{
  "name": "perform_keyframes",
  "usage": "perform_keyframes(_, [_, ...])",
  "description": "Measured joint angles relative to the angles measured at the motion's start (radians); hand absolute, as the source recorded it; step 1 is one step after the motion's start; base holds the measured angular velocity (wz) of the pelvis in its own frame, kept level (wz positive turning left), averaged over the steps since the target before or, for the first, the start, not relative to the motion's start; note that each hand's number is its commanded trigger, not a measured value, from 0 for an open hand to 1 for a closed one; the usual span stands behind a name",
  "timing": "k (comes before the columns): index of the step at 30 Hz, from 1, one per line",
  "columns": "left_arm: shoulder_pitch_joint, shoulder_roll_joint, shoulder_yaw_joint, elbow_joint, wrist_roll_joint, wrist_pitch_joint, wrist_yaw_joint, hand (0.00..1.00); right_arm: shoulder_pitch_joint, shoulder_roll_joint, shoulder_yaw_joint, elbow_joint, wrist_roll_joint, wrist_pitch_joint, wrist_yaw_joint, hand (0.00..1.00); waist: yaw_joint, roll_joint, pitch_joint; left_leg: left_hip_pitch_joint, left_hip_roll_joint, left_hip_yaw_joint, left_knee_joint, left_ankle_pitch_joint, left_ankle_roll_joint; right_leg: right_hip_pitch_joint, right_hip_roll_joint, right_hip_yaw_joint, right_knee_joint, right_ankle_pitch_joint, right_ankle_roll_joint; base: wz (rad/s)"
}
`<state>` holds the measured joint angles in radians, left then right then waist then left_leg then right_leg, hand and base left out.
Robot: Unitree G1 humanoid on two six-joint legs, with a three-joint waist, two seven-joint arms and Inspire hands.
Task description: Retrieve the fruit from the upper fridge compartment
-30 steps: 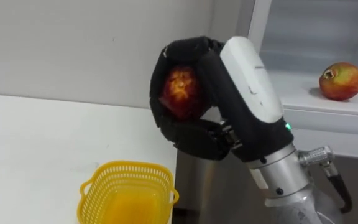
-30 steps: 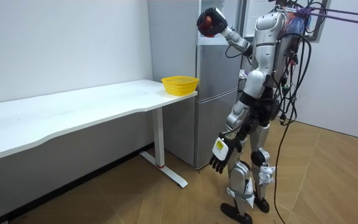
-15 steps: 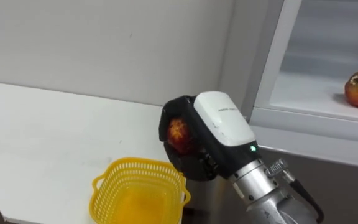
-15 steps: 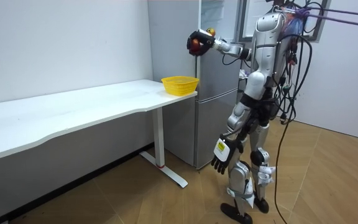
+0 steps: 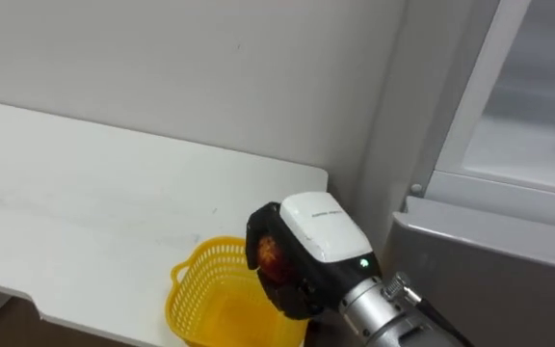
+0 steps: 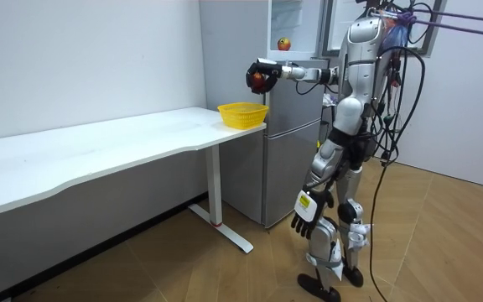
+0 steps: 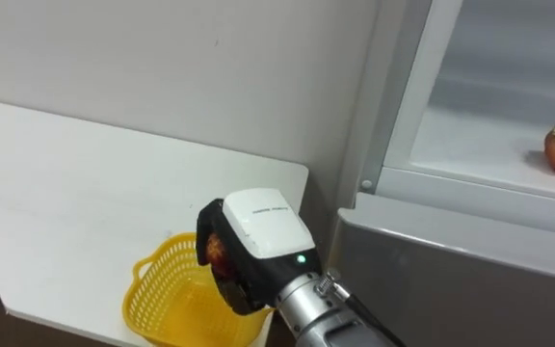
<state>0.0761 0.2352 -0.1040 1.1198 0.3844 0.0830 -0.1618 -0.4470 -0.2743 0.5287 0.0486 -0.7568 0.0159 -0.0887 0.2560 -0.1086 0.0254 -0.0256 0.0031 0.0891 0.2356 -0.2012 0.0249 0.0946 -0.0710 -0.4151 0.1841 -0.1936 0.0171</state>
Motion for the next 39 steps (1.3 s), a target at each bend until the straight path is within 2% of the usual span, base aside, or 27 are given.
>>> perform_keyframes(7, [-0.001,0.0,0.0,-0.002,0.0,0.0,0.0,0.0,0.0,-0.003,0.012,0.01,0.0,0.009,0.007,1.0,0.003,0.001,-0.0006,0.001,0.001,0.006,0.001,0.0,0.0,-0.001,0.001,0.0,0.0,0.0,0.0,0.0])
perform_keyframes(12, [-0.007,0.001,0.0,-0.011,0.0,0.0,0.0,0.0,0.0,-0.003,0.076,0.053,0.001,0.019,0.007,1.0,0.023,-0.004,-0.0049,0.0,0.001,0.005,0.002,0.0,0.0,-0.004,0.0,0.001,0.001,0.0,0.0,-0.01])
perform_keyframes(20, [-0.007,0.008,0.0,-0.013,0.0,0.001,0.0,0.0,0.0,-0.003,0.081,0.063,0.007,0.02,0.007,1.0,0.031,-0.005,-0.0079,0.0,0.001,0.003,0.005,0.0,0.0,-0.003,0.0,0.002,0.001,0.0,0.0,0.0])
perform_keyframes(22, [-0.007,0.008,0.001,-0.019,0.0,0.002,0.0,0.0,0.0,-0.004,0.081,0.063,0.007,0.021,0.007,0.9,0.03,-0.005,-0.0084,0.001,0.001,0.003,0.005,0.0,0.0,-0.001,0.0,0.003,0.001,0.0,0.0,0.0])
perform_keyframes(23, [-0.007,0.008,0.001,-0.022,0.0,0.002,0.0,0.0,0.0,-0.004,0.081,0.066,0.006,0.021,0.007,0.9,0.03,-0.002,-0.0069,0.001,0.001,0.003,0.005,0.0,0.0,0.001,0.0,0.003,0.001,0.0,0.0,0.0])
perform_keyframes(24, [-0.008,0.008,0.001,-0.022,0.0,0.003,0.0,0.0,0.0,-0.004,0.081,0.071,0.005,0.022,0.007,0.79,0.03,-0.001,-0.009,0.001,0.001,0.003,0.005,0.0,0.0,0.002,0.0,0.003,0.001,0.0,0.0,0.0])
perform_keyframes(25, [-0.008,0.008,0.001,-0.022,0.0,0.003,0.0,0.0,0.0,-0.004,0.081,0.074,0.004,0.023,0.007,0.73,0.031,0.0,-0.0098,0.002,0.001,0.003,0.004,0.0,0.0,0.002,0.001,0.004,0.001,0.0,0.0,0.0])
perform_keyframes(26, [-0.008,0.008,0.001,-0.022,0.0,0.004,0.0,0.0,0.0,-0.004,0.081,0.081,0.002,0.026,0.007,0.52,0.031,0.001,-0.0119,0.002,0.001,0.003,0.003,0.0,0.0,0.002,0.001,0.004,0.001,0.0,0.0,0.0])
perform_keyframes(27, [-0.007,0.008,0.001,-0.022,0.0,0.004,0.0,0.0,0.0,-0.004,0.081,0.095,0.002,0.027,0.007,0.44,0.032,0.002,-0.0137,0.003,0.001,0.002,0.004,0.0,0.0,0.002,0.001,0.004,0.001,0.0,0.0,0.0])
perform_keyframes(28, [-0.007,0.008,0.001,-0.022,0.0,0.004,0.0,0.0,0.0,-0.004,0.082,0.104,0.002,0.028,0.008,0.44,0.033,0.002,-0.014,0.004,0.001,0.002,0.003,0.0,0.0,0.002,0.001,0.004,0.001,0.0,0.0,0.0])
perform_keyframes(29, [-0.007,0.008,0.001,-0.022,0.0,0.004,0.0,0.0,0.0,-0.004,0.082,0.117,0.002,0.028,0.014,0.0,0.033,0.003,-0.0139,0.004,0.001,0.002,0.004,0.0,0.0,0.002,0.001,0.004,0.001,0.0,0.0,0.0])
perform_keyframes(39, [-0.005,0.008,0.0,-0.022,0.0,0.004,-0.005,0.0,0.0,-0.004,0.086,0.137,0.001,0.028,0.041,0.0,0.036,0.003,-0.0135,0.003,0.001,0.002,0.002,0.0,0.0,0.001,0.001,0.007,0.001,0.0,0.0,0.0])
